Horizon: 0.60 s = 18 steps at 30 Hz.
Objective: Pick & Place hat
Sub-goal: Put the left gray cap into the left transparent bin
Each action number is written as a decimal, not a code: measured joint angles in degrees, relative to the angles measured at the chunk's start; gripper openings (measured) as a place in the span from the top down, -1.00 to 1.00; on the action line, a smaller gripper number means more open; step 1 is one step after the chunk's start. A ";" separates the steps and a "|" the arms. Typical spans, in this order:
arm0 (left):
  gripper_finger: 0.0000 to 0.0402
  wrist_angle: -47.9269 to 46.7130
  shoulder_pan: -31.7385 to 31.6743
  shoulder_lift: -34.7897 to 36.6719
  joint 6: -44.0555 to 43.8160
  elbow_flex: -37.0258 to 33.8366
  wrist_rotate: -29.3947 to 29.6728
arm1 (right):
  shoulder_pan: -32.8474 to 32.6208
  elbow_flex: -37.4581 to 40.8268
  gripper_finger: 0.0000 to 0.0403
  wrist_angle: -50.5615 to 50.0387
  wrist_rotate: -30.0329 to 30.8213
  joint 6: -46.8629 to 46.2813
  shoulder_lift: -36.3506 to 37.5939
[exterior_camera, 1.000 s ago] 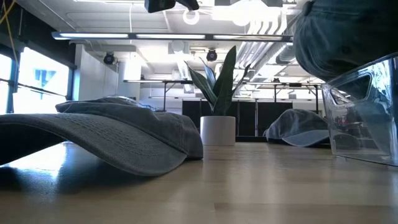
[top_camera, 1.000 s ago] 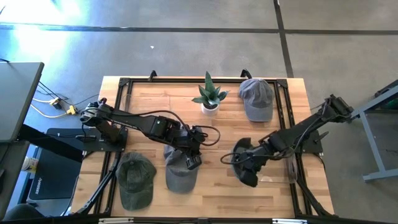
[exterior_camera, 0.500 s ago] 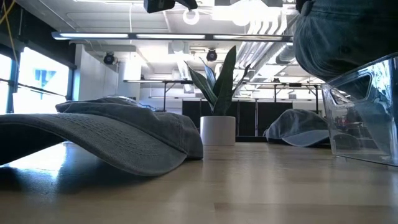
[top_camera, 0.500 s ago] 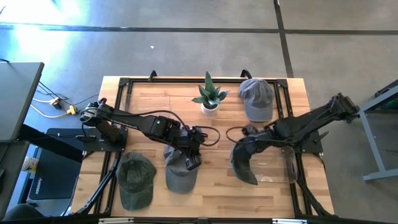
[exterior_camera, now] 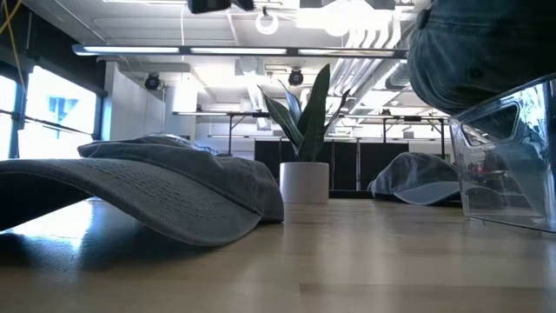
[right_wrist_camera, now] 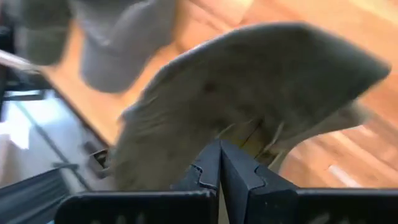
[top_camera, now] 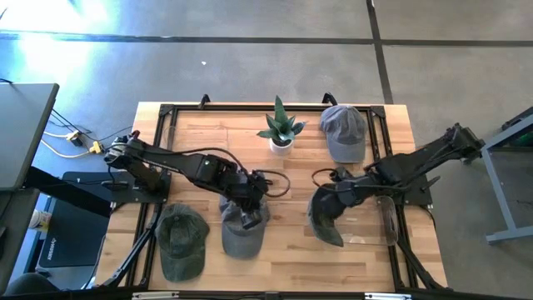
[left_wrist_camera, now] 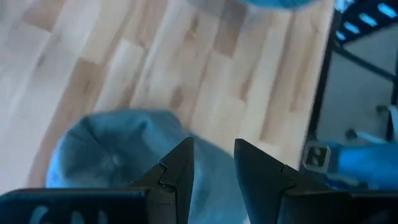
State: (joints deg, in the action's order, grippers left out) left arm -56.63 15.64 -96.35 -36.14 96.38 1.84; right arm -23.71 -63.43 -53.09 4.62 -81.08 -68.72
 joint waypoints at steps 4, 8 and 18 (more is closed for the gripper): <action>0.45 -6.97 3.26 -0.14 1.18 -0.55 0.46 | -5.59 -1.38 1.00 7.64 11.99 3.23 2.31; 0.45 -12.04 7.52 1.53 -0.61 -4.29 1.04 | -11.07 -1.49 0.99 28.09 29.07 17.37 2.22; 0.67 14.91 10.30 20.41 -8.25 -33.04 1.62 | -13.92 -1.50 0.99 66.14 39.10 59.95 -3.52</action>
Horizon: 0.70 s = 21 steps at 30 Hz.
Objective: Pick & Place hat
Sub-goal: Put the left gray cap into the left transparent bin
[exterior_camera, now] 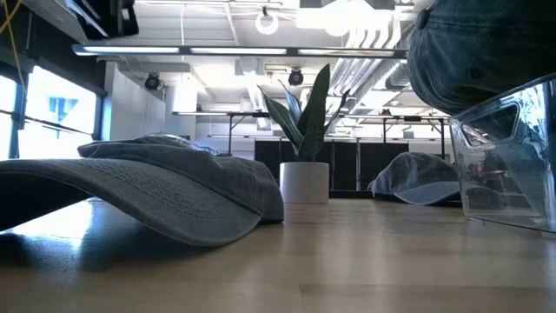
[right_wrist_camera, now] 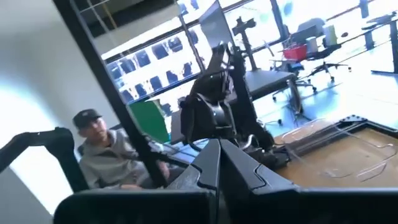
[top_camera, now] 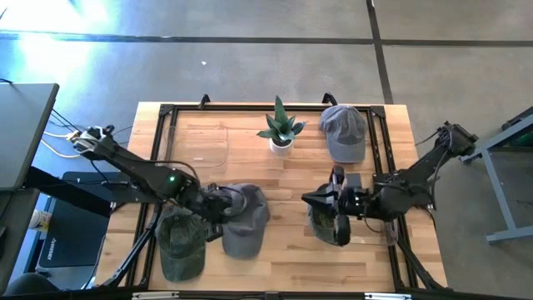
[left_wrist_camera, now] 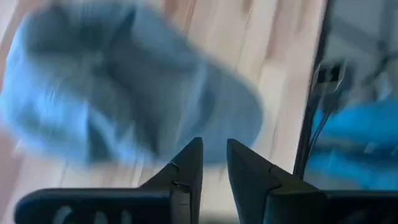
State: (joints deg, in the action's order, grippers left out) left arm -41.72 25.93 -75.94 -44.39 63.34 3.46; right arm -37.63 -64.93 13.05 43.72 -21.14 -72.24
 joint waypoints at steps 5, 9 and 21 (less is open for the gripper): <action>0.67 27.67 -0.04 2.10 8.81 -12.41 4.39 | 2.45 0.02 0.99 -0.26 -0.11 -5.87 -1.57; 0.46 31.22 -0.75 0.54 16.57 -15.14 4.62 | 3.23 0.03 0.99 0.41 -1.23 -8.92 -2.76; -0.19 22.12 -2.67 -10.48 23.54 -15.15 17.74 | 3.12 0.11 0.98 4.95 -1.08 -10.85 -5.41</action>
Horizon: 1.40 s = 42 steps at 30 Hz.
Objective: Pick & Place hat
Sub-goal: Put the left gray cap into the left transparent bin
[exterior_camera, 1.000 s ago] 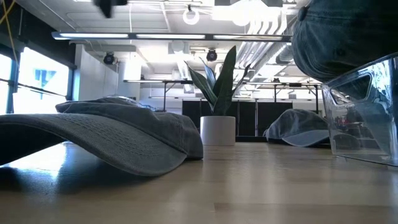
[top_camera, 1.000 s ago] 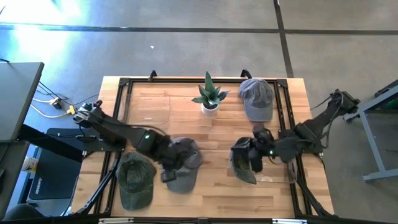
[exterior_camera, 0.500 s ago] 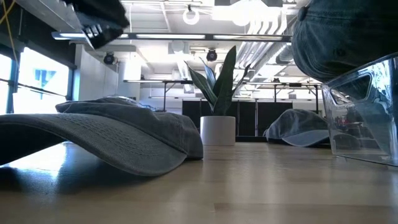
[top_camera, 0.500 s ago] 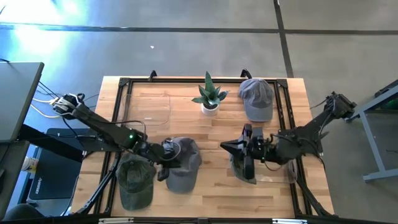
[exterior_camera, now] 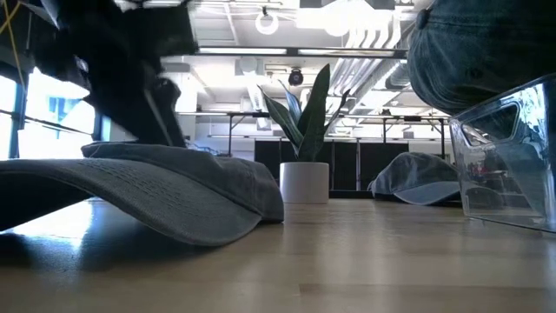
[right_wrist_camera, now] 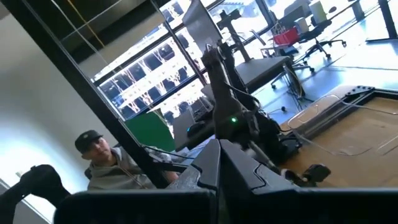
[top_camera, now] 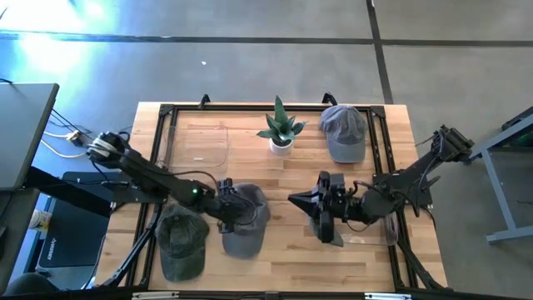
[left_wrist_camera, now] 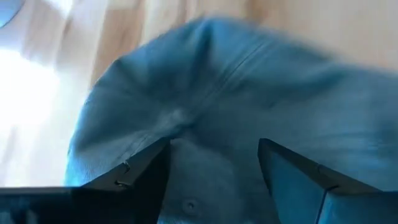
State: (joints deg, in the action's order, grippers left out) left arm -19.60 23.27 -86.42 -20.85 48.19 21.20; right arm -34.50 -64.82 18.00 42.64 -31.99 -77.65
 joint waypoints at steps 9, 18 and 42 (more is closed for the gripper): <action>-0.19 -16.41 -0.04 -10.52 -10.46 7.74 1.90 | 0.02 0.00 0.98 -0.13 -0.96 4.47 0.00; 0.63 -17.24 -0.45 -14.72 -12.56 12.79 -7.61 | 0.04 0.00 0.98 -0.40 -7.64 7.92 0.40; 1.00 -24.30 -1.22 -0.38 -9.55 35.58 -2.51 | 8.55 -0.04 0.82 -37.13 -19.90 3.90 13.44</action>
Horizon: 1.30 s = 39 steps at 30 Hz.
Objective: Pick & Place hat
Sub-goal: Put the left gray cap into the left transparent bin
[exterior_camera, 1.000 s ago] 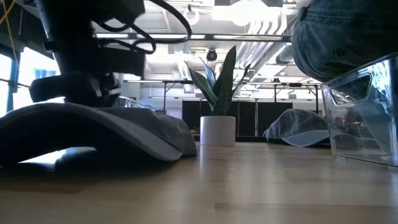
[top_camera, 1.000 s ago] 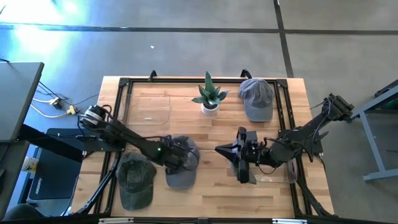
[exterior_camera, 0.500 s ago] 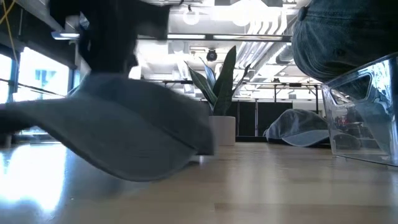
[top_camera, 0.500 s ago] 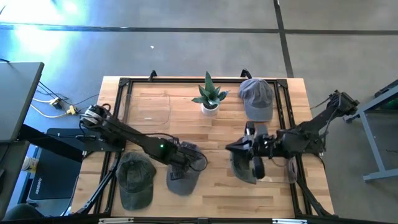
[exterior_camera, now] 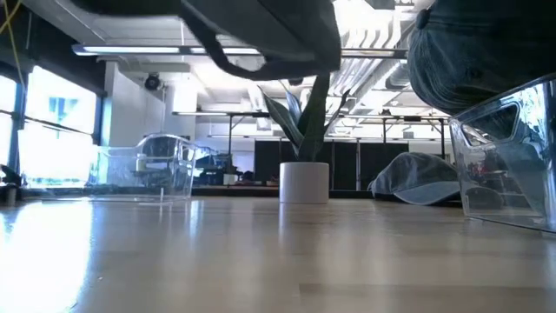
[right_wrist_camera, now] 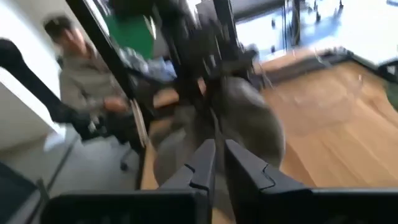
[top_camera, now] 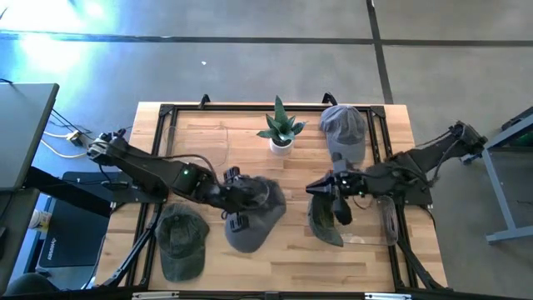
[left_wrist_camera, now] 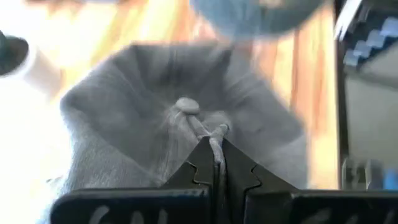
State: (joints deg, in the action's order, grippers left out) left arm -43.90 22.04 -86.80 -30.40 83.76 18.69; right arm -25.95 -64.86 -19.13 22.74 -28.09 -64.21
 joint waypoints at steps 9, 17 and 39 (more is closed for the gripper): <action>1.00 2.26 0.09 1.11 -1.34 -0.11 6.57 | 12.22 0.00 0.10 -6.53 -15.72 -1.32 -2.82; 1.00 4.52 0.09 1.14 2.33 -0.11 8.19 | 18.99 0.05 -0.49 -5.94 -21.10 -5.22 -11.58; 1.00 -3.63 0.13 1.16 10.70 8.38 12.91 | 19.19 0.13 0.91 13.29 -33.77 -0.40 -18.24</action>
State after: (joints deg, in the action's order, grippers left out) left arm -47.53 22.17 -85.65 -19.70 92.15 31.60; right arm -6.76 -64.73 -5.84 -11.03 -28.48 -82.45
